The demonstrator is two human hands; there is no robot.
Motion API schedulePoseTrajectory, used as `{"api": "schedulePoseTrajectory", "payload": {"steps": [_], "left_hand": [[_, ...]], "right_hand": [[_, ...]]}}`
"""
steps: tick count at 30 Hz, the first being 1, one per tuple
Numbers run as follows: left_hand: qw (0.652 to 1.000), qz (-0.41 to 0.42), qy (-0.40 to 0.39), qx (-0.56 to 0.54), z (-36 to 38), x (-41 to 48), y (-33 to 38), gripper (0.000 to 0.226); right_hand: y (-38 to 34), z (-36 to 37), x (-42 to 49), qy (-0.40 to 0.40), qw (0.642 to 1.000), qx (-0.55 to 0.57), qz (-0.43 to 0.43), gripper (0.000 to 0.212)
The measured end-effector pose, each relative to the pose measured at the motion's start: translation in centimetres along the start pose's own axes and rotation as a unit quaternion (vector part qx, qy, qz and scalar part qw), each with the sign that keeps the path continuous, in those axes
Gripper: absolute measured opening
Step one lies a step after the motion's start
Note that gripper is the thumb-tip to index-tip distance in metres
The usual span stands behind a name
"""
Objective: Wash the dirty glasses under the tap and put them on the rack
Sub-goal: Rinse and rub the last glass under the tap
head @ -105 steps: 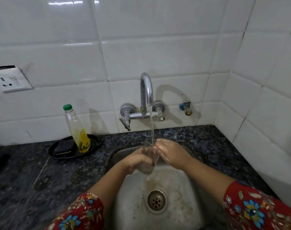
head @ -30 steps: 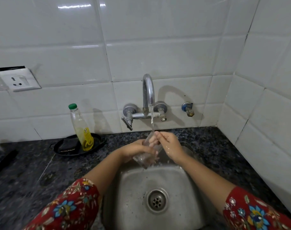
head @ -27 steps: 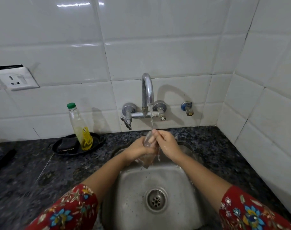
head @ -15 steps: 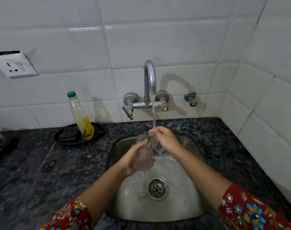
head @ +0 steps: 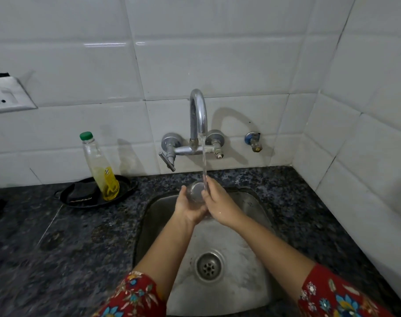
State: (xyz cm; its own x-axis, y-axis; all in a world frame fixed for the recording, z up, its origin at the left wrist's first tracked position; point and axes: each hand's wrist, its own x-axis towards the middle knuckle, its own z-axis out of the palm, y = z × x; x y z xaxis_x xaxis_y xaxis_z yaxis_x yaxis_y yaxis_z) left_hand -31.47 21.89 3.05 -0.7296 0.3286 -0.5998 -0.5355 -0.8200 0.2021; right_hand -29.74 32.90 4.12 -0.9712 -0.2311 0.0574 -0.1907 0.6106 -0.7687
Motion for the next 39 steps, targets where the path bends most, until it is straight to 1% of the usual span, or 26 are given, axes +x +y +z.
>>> {"api": "schedulePoseTrajectory", "payload": {"steps": [3, 6, 9, 11, 14, 15, 17, 19, 21, 22, 23, 24, 25, 26, 27, 28, 29, 30, 32, 33, 34, 35, 36, 37, 38, 39], "left_hand": [[0.998, 0.021, -0.027, 0.05, -0.3, -0.9, 0.2, 0.059], [0.987, 0.046, -0.03, 0.149, -0.5, -1.8, -0.1, 0.056], [0.979, 0.055, -0.022, 0.197, -0.7, -1.3, -0.1, 0.06], [0.968, 0.116, 0.022, 0.222, -0.7, 0.0, -0.3, 0.057], [0.931, 0.223, 0.118, 0.265, -0.7, 1.3, -0.7, 0.083], [0.924, 0.234, 0.126, 0.274, -0.5, 1.3, -0.6, 0.085], [0.92, 0.232, 0.11, 0.298, -0.4, 1.0, 0.1, 0.071], [0.935, 0.176, 0.023, 0.307, -0.3, -0.2, 1.1, 0.04], [0.945, 0.127, -0.069, 0.293, -0.5, -1.3, 2.0, 0.021], [0.946, 0.116, -0.099, 0.288, -0.6, -1.6, 2.2, 0.022], [0.94, 0.126, -0.1, 0.3, -0.8, -1.5, 2.2, 0.025], [0.932, 0.14, -0.084, 0.325, -0.8, -1.4, 1.8, 0.03], [0.92, 0.167, -0.039, 0.353, -0.8, -0.9, 1.2, 0.034], [0.906, 0.203, 0.015, 0.371, -0.6, -0.6, 0.5, 0.034], [0.888, 0.235, 0.048, 0.391, -0.6, -0.2, 0.0, 0.032], [0.881, 0.243, 0.058, 0.401, -0.4, -0.2, -0.3, 0.032], [0.884, 0.229, 0.04, 0.406, -0.3, -0.2, 0.0, 0.033], [0.895, 0.189, -0.004, 0.404, -0.3, -0.4, 0.5, 0.031], [0.922, 0.107, -0.125, 0.35, -0.8, -0.9, 1.5, 0.023], [0.927, 0.091, -0.172, 0.32, -1.1, -0.8, 1.7, 0.02], [0.924, 0.1, -0.187, 0.318, -1.3, -0.7, 1.6, 0.019], [0.915, 0.128, -0.181, 0.338, -1.3, -0.5, 1.1, 0.019], [0.903, 0.162, -0.153, 0.366, -1.0, -0.3, 0.6, 0.023], [0.892, 0.197, -0.116, 0.39, -0.6, -0.3, 0.2, 0.029], [0.884, 0.211, -0.093, 0.405, -0.3, -0.6, 0.0, 0.033], [0.882, 0.206, -0.096, 0.413, -0.1, -0.7, 0.0, 0.033]], "right_hand": [[0.2, -0.9, -1.4, 0.011, 0.981, -0.15, -0.122, 0.057], [0.7, -1.4, -2.8, -0.026, 0.982, -0.105, -0.156, 0.069], [0.6, -1.2, -2.8, -0.048, 0.992, -0.095, -0.067, 0.085], [-0.3, -0.7, -2.2, -0.01, 0.987, -0.159, 0.019, 0.072], [-1.4, 0.1, -1.2, 0.06, 0.97, -0.224, 0.072, 0.053], [-1.4, 0.4, -0.9, 0.072, 0.971, -0.213, 0.079, 0.05], [-1.5, 0.8, -0.5, 0.057, 0.984, -0.12, 0.123, 0.046], [-1.4, 0.8, -0.4, -0.026, 0.982, 0.093, 0.164, 0.034], [-1.1, 0.1, -0.6, -0.112, 0.913, 0.338, 0.2, 0.018], [-1.1, -0.4, -0.9, -0.138, 0.884, 0.395, 0.208, 0.015], [-1.1, -0.6, -1.0, -0.14, 0.878, 0.404, 0.214, 0.017], [-1.0, -0.3, -0.9, -0.119, 0.907, 0.342, 0.215, 0.021], [-1.0, 0.2, -0.8, -0.082, 0.953, 0.21, 0.205, 0.027], [-1.1, 0.7, -0.8, -0.03, 0.979, 0.056, 0.192, 0.031], [-1.2, 1.4, -0.9, 0.022, 0.983, -0.035, 0.179, 0.032], [-0.9, 1.8, -1.1, 0.034, 0.985, -0.034, 0.164, 0.029], [-0.4, 1.7, -1.2, 0.007, 0.987, 0.051, 0.155, 0.024], [0.0, 1.1, -1.4, -0.05, 0.967, 0.183, 0.167, 0.019], [0.7, -0.4, -2.1, -0.19, 0.874, 0.398, 0.204, 0.015], [1.1, -0.8, -2.4, -0.218, 0.854, 0.428, 0.201, 0.017], [1.3, -0.7, -2.5, -0.208, 0.864, 0.417, 0.192, 0.02], [1.1, -0.1, -2.7, -0.168, 0.894, 0.372, 0.184, 0.025], [0.8, 0.6, -2.8, -0.102, 0.922, 0.329, 0.178, 0.03], [0.6, 1.1, -2.9, -0.043, 0.934, 0.307, 0.177, 0.033], [0.7, 1.4, -2.9, -0.025, 0.932, 0.317, 0.175, 0.033], [0.7, 1.3, -3.1, -0.042, 0.919, 0.351, 0.173, 0.03]]}}
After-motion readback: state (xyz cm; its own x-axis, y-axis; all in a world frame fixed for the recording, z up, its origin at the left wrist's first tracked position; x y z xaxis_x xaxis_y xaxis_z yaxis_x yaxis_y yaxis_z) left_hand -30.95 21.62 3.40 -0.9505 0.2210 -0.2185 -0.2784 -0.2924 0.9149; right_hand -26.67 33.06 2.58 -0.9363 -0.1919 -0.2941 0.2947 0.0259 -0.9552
